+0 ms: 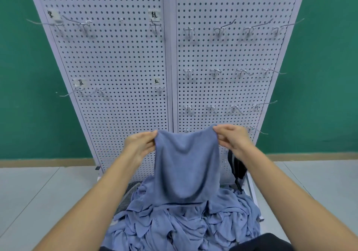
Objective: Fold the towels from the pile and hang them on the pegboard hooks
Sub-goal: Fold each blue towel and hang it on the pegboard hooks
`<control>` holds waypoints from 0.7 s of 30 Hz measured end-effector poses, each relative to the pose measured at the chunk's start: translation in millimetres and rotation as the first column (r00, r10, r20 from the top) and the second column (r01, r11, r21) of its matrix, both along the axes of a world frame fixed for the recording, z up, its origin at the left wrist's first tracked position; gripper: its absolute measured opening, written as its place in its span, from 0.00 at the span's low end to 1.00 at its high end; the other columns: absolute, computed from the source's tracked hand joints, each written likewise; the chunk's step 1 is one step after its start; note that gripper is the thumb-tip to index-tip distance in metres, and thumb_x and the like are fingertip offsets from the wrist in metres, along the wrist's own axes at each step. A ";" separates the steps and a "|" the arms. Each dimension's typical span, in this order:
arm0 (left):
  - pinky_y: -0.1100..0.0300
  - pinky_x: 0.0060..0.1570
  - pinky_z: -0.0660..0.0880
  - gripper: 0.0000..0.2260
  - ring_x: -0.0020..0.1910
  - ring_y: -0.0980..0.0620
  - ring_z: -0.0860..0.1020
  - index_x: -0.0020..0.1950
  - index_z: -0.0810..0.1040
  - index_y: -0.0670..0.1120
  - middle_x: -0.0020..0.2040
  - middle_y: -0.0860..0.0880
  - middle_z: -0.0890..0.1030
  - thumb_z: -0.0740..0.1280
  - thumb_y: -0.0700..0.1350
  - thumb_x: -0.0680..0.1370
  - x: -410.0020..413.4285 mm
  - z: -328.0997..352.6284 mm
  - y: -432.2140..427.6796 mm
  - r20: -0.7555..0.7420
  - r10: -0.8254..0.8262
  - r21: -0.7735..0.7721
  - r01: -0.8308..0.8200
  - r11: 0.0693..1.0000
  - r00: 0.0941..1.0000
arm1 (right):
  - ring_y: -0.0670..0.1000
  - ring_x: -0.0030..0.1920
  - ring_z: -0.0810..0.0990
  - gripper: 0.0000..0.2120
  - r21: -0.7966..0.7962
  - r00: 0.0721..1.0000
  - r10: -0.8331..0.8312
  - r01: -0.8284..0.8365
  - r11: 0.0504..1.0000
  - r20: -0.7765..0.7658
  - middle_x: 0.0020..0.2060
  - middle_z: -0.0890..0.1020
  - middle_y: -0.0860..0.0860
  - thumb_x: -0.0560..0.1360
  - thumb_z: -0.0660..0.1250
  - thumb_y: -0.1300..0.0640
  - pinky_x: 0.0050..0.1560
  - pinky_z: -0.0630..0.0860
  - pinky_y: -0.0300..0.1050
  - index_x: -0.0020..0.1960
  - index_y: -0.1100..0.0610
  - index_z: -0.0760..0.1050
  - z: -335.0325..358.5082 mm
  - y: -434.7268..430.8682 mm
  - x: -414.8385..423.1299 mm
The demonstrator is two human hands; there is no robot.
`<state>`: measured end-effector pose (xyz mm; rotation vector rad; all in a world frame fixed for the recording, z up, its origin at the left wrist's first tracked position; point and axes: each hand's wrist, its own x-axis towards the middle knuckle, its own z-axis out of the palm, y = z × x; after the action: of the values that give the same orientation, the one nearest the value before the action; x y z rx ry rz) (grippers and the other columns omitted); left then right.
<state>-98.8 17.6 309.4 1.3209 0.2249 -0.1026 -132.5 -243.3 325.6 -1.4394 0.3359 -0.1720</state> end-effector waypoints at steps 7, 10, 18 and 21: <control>0.61 0.42 0.81 0.06 0.44 0.51 0.84 0.50 0.82 0.40 0.46 0.44 0.85 0.71 0.39 0.75 -21.3 -3.5 -61.3 0.147 -0.037 0.099 0.023 0.995 0.988 | 0.48 0.38 0.81 0.03 -0.175 0.991 0.022 0.002 0.985 0.131 0.38 0.83 0.53 0.71 0.74 0.62 0.37 0.77 0.37 0.41 0.57 0.80 -13.3 60.1 -4.8; 0.64 0.40 0.80 0.07 0.44 0.52 0.84 0.52 0.82 0.39 0.46 0.44 0.85 0.70 0.40 0.76 -23.9 -1.5 -64.5 0.168 -0.084 0.141 0.060 0.988 0.982 | 0.47 0.39 0.81 0.02 -0.191 0.984 0.051 -0.017 0.981 0.171 0.38 0.83 0.52 0.73 0.72 0.61 0.37 0.77 0.35 0.42 0.57 0.80 -12.6 63.8 -10.0; 0.65 0.41 0.77 0.09 0.45 0.53 0.83 0.54 0.81 0.41 0.47 0.46 0.85 0.71 0.40 0.75 -21.5 3.3 -57.7 0.211 -0.178 0.190 0.138 0.972 0.961 | 0.48 0.44 0.82 0.09 -0.040 0.933 0.305 -0.303 0.952 0.194 0.45 0.84 0.56 0.78 0.61 0.69 0.47 0.80 0.36 0.54 0.62 0.78 -6.9 54.9 -16.0; 0.66 0.40 0.78 0.06 0.40 0.58 0.81 0.53 0.81 0.42 0.44 0.50 0.84 0.67 0.39 0.78 -19.9 10.6 -54.2 0.229 -0.231 0.178 0.193 0.965 0.946 | 0.46 0.51 0.78 0.11 -0.370 0.939 0.255 -0.158 0.916 0.231 0.50 0.82 0.50 0.75 0.67 0.66 0.52 0.76 0.35 0.54 0.54 0.78 -2.7 36.2 -8.3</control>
<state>-118.6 -36.6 320.0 1.4946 -0.1266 -0.1031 -140.8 -207.1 322.8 -1.7637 -0.0857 -0.2635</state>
